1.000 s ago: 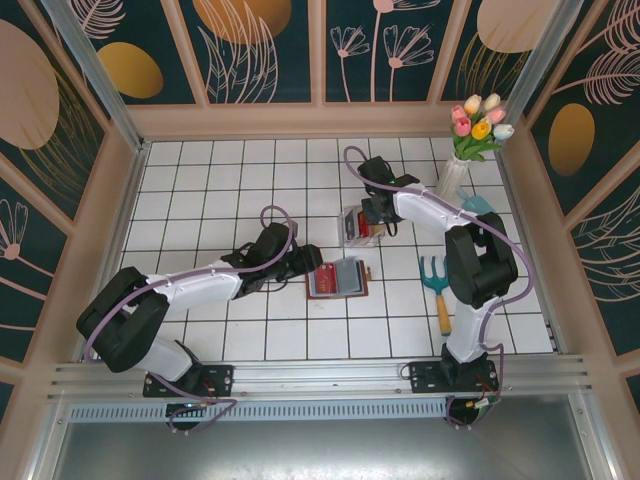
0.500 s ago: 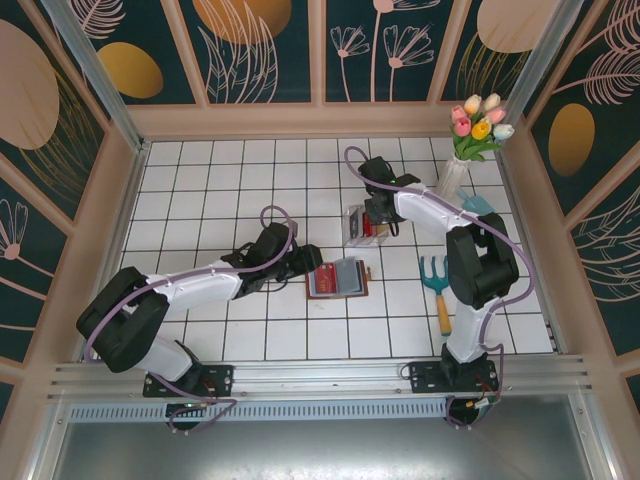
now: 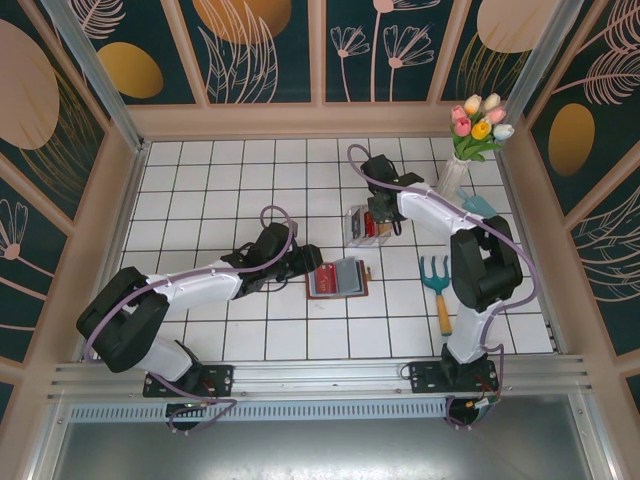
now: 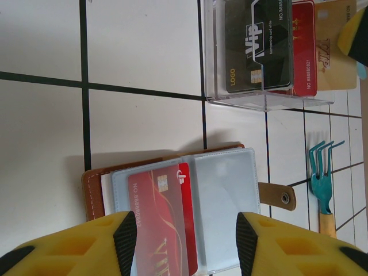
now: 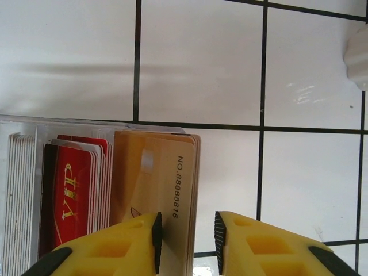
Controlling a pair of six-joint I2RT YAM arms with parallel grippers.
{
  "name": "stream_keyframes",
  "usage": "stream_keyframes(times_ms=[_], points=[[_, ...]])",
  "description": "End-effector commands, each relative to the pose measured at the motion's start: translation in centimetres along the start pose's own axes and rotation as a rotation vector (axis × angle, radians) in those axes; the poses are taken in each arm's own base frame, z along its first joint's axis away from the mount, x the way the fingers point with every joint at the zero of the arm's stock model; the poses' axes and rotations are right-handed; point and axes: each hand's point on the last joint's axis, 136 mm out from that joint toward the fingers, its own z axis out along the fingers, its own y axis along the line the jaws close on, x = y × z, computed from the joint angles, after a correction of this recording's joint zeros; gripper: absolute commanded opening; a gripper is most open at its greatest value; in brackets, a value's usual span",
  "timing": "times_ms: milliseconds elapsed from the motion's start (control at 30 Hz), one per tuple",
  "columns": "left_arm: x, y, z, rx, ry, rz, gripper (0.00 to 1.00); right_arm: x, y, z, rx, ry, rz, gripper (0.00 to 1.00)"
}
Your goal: Put the credit cards into the card holder
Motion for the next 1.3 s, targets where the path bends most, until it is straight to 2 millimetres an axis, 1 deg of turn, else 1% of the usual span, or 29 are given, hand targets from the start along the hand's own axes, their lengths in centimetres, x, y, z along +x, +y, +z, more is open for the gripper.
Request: stream_keyframes(times_ms=[0, 33, 100, 300, 333, 500, 633, 700, 900, 933, 1000, 1033, 1067, 1167, 1267], points=[[0.1, -0.1, 0.1, -0.002, 0.005, 0.008, 0.52, -0.7, -1.6, -1.5, 0.041, -0.022, 0.013, 0.28], [0.1, -0.1, 0.1, -0.002, 0.006, 0.009, 0.51, -0.6, -1.6, -1.5, 0.039, -0.022, 0.012, 0.27], [0.1, -0.1, 0.1, -0.002, 0.007, 0.008, 0.51, -0.7, -1.5, -1.5, 0.031, -0.021, 0.012, 0.22], [0.2, 0.1, 0.1, -0.003, 0.011, 0.009, 0.52, -0.5, -1.3, -1.5, 0.007, -0.017, 0.019, 0.18], [0.2, 0.0, 0.1, 0.0, 0.01, 0.01, 0.51, -0.6, -1.2, -1.6, 0.0, -0.021, 0.02, 0.15], [0.2, 0.0, 0.1, 0.0, 0.01, 0.007, 0.51, -1.4, -0.8, -2.8, -0.043, -0.052, 0.043, 0.11], [-0.2, -0.4, -0.2, 0.007, -0.004, 0.009, 0.51, -2.4, 0.2, -5.3, -0.156, -0.097, 0.079, 0.06], [-0.4, -0.7, -0.3, 0.016, -0.011, 0.007, 0.52, -2.9, 0.3, -6.6, -0.2, -0.127, 0.111, 0.05], [-1.0, -2.5, -0.8, 0.088, -0.014, -0.003, 0.54, -3.7, 0.6, -10.6, -0.37, -0.204, 0.199, 0.02], [-1.2, -2.9, -1.0, 0.111, -0.015, -0.011, 0.56, -3.8, 1.0, -11.5, -0.438, -0.216, 0.215, 0.02], [-1.9, -4.1, -1.6, 0.187, -0.024, -0.036, 0.59, -3.7, 1.9, -13.3, -0.611, -0.227, 0.261, 0.0], [-2.4, -4.9, -2.1, 0.245, -0.032, -0.054, 0.61, -3.6, 2.6, -14.6, -0.726, -0.24, 0.269, 0.0], [-3.1, -5.7, -2.7, 0.316, -0.045, -0.083, 0.63, -3.5, 3.0, -16.0, -0.819, -0.263, 0.282, 0.0], [-5.0, -7.6, -4.8, 0.515, -0.083, -0.154, 0.69, -2.7, 4.1, -18.9, -1.04, -0.278, 0.322, 0.0], [-6.2, -10.5, -5.9, 0.651, -0.075, -0.135, 0.69, -2.0, 4.9, -20.7, -1.164, -0.276, 0.341, 0.0]])
